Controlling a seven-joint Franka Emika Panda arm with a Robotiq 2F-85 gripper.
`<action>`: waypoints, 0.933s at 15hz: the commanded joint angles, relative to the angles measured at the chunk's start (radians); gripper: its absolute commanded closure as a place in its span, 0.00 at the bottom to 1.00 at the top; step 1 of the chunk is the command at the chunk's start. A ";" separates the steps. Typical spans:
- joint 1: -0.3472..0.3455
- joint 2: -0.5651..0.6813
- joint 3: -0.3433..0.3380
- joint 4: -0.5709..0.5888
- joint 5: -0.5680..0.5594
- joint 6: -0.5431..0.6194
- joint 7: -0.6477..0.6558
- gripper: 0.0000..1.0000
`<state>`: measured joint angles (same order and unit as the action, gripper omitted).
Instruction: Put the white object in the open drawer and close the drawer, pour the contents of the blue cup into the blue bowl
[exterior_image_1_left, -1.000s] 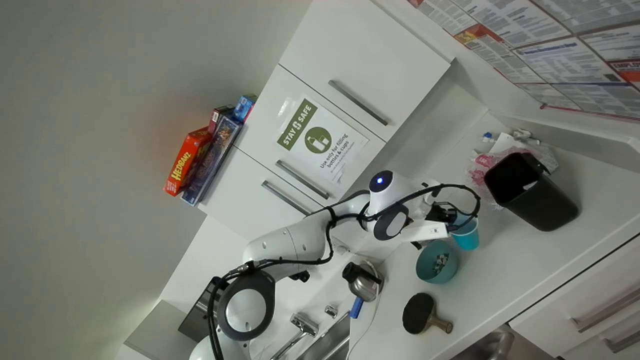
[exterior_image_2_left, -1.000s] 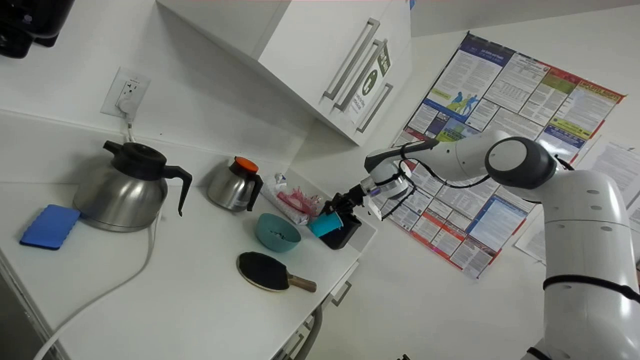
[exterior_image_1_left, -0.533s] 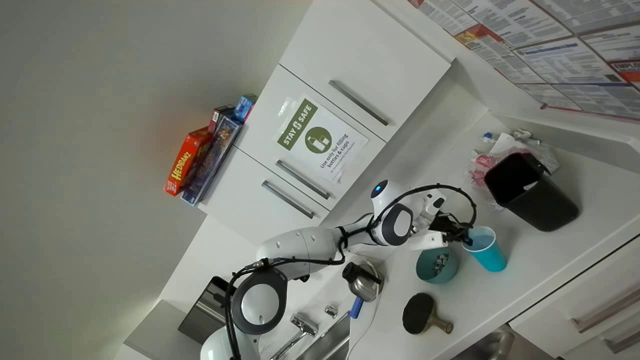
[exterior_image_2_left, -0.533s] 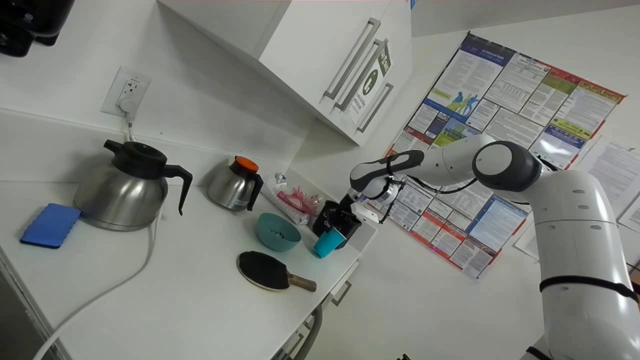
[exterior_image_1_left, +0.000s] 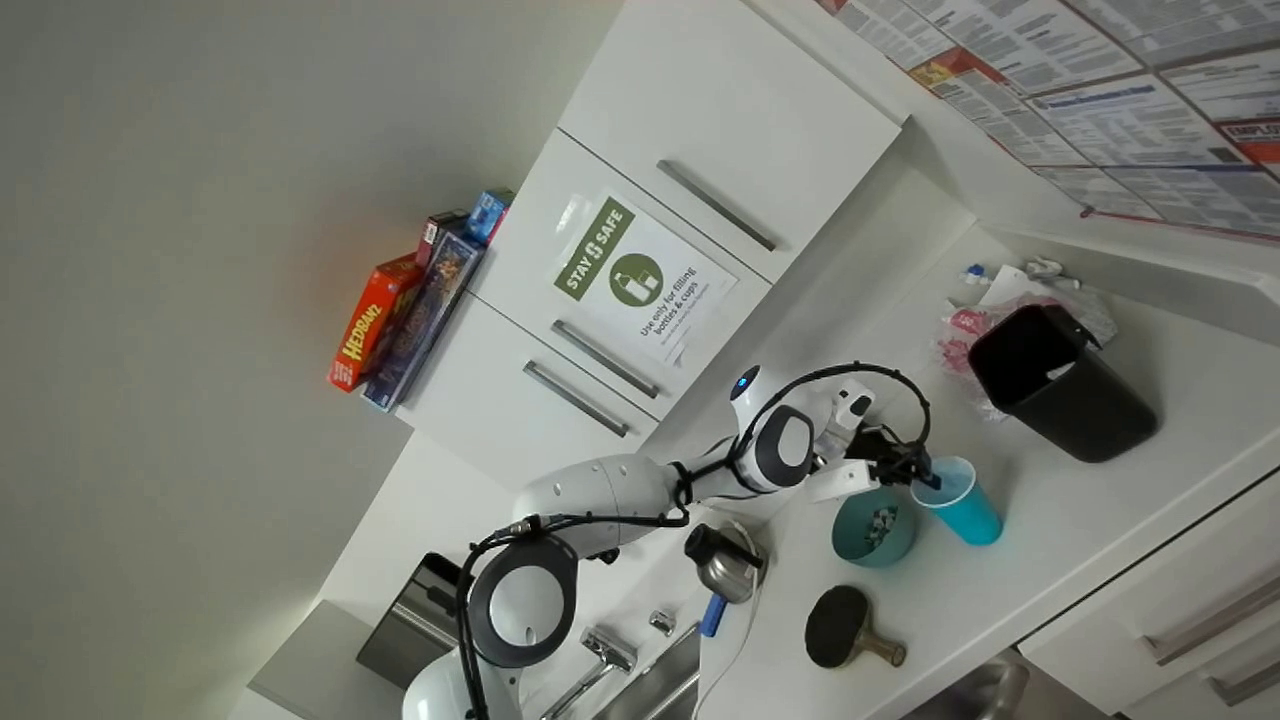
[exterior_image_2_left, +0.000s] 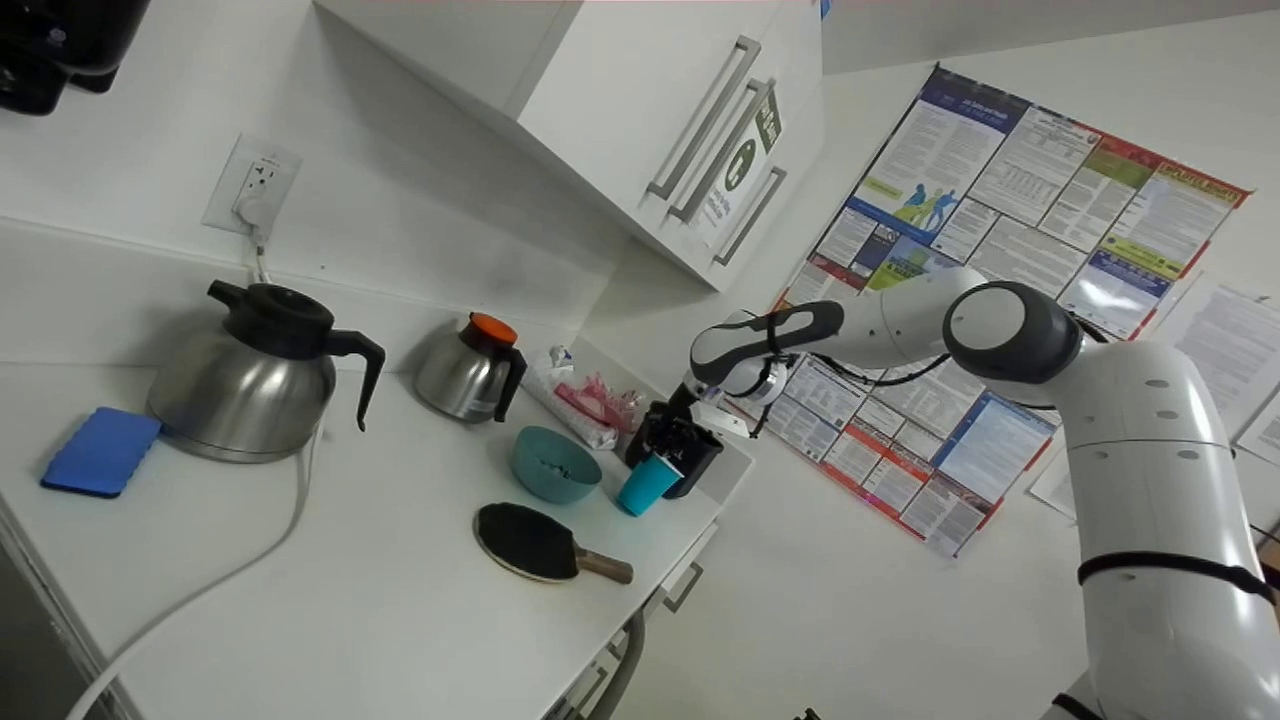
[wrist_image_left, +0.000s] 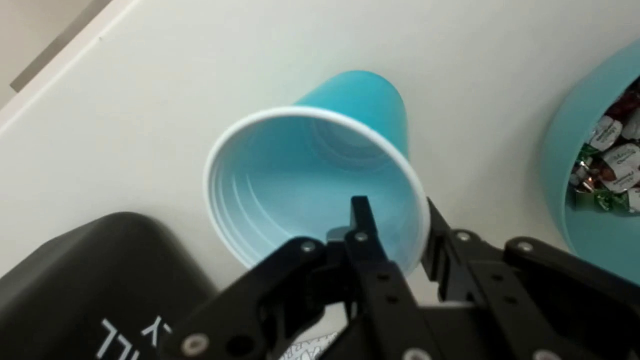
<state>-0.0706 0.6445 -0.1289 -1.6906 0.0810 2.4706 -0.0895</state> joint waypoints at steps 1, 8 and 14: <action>0.001 -0.021 0.013 -0.004 -0.054 -0.006 0.034 0.42; 0.006 -0.126 0.041 -0.081 -0.075 -0.002 0.022 0.00; -0.001 -0.240 0.081 -0.159 -0.052 -0.009 0.004 0.00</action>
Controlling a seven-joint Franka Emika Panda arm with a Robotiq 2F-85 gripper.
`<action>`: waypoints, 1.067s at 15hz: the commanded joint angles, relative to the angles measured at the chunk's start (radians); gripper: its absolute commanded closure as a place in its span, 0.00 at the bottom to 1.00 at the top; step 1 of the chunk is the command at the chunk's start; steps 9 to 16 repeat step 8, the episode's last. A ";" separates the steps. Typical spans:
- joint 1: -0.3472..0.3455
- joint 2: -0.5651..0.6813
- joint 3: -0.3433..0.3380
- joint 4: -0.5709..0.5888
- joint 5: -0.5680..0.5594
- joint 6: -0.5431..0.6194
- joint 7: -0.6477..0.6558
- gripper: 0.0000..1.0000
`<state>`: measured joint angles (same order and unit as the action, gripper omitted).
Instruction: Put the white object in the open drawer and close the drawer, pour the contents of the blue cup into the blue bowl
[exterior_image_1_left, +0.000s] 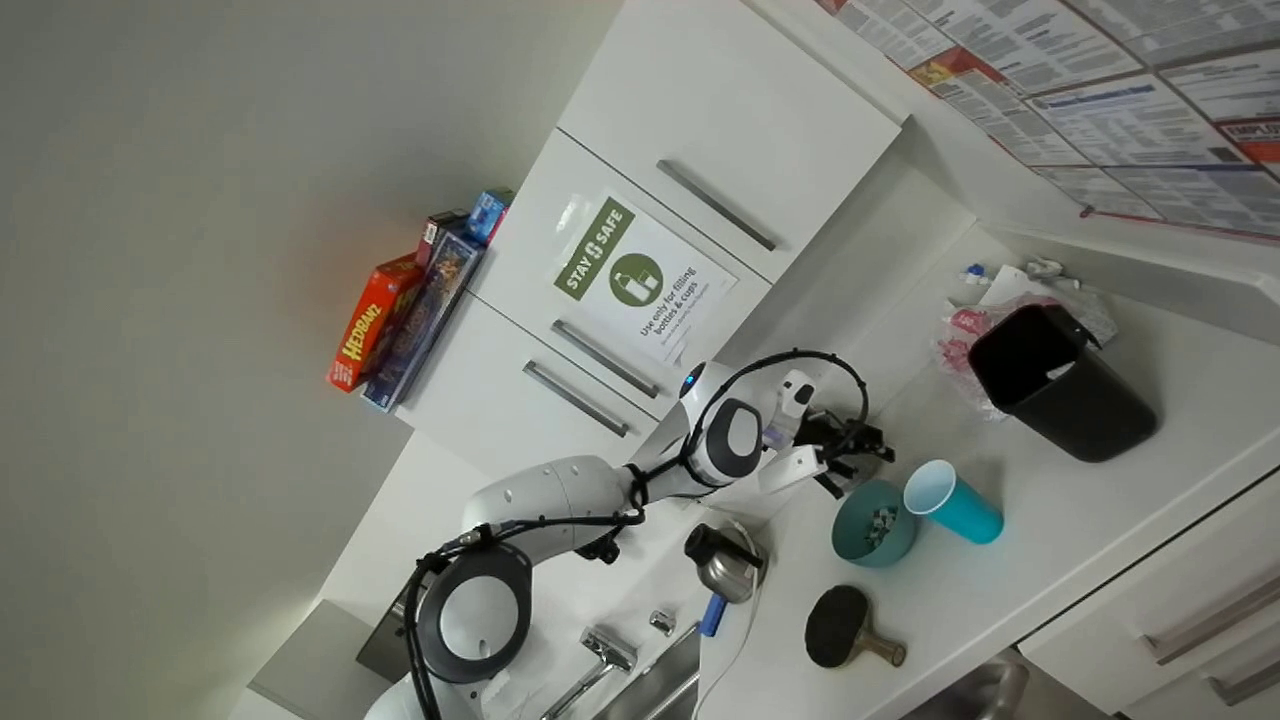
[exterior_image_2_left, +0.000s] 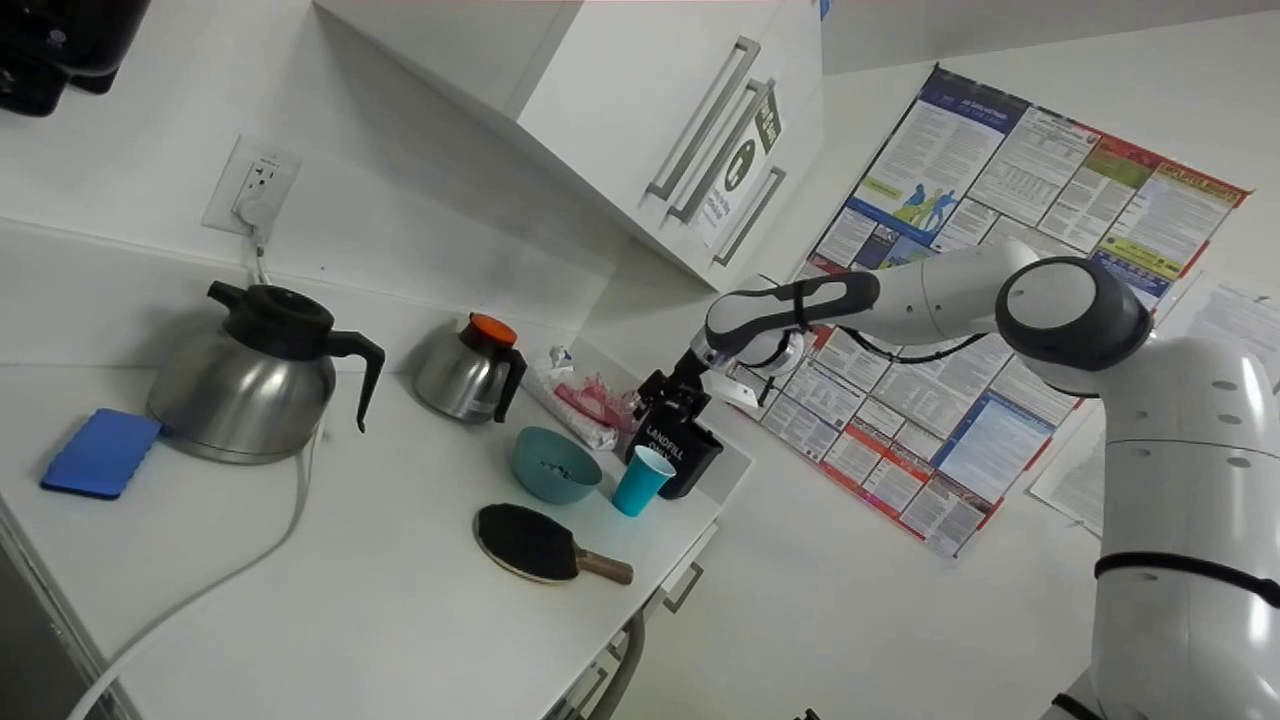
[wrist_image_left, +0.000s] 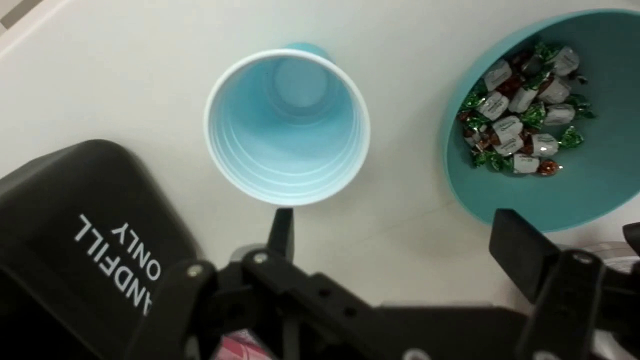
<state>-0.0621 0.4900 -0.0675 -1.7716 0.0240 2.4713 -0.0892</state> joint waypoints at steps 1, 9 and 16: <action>-0.011 -0.099 0.023 -0.088 0.008 -0.013 0.002 0.00; -0.007 -0.075 0.020 -0.064 -0.005 -0.004 0.003 0.00; -0.007 -0.075 0.020 -0.064 -0.005 -0.004 0.003 0.00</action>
